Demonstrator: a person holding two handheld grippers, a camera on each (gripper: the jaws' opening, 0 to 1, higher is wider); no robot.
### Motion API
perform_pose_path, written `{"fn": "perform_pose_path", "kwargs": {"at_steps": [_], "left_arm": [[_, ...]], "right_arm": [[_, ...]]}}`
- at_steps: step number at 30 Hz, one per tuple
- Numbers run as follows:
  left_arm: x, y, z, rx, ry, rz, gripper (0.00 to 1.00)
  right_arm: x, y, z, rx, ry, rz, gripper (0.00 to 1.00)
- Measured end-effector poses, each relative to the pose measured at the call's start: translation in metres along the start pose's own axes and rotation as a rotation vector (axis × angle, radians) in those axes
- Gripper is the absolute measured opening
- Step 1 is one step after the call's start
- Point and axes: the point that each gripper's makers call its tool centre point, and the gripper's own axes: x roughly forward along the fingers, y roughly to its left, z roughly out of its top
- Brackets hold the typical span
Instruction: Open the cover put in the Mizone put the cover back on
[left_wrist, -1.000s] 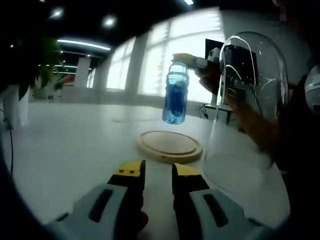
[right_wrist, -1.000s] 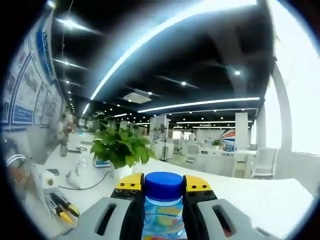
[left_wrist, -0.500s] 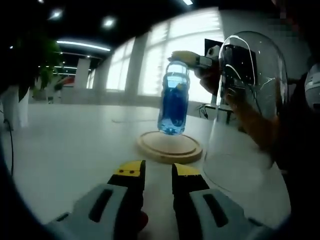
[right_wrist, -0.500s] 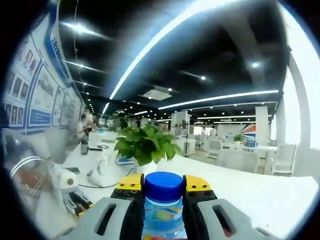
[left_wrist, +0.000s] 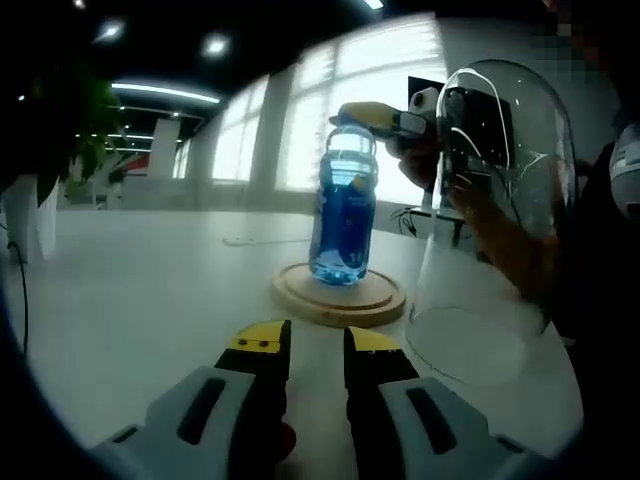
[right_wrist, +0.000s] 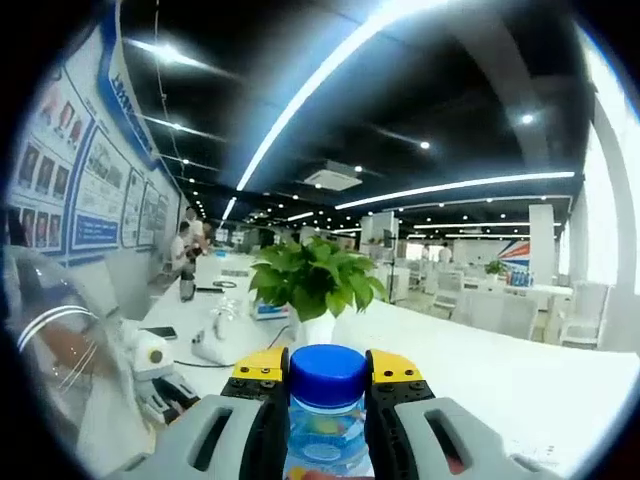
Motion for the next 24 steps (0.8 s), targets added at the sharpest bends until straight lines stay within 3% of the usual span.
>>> {"fn": "perform_pose_path", "kwargs": {"at_steps": [6, 9, 24], "left_arm": [[0.0003, 0.0001, -0.0003, 0.002, 0.002, 0.000, 0.16], [0.0004, 0.0001, -0.0003, 0.002, 0.002, 0.001, 0.16], [0.0004, 0.0007, -0.0009, 0.004, 0.002, 0.003, 0.16]], "right_arm": [[-0.0039, -0.0062, -0.0043, 0.025, 0.008, 0.003, 0.22], [-0.0087, -0.0007, -0.0042, -0.001, -0.001, 0.033, 0.23], [-0.0059, -0.0029, -0.0035, -0.018, -0.028, 0.029, 0.23]]}}
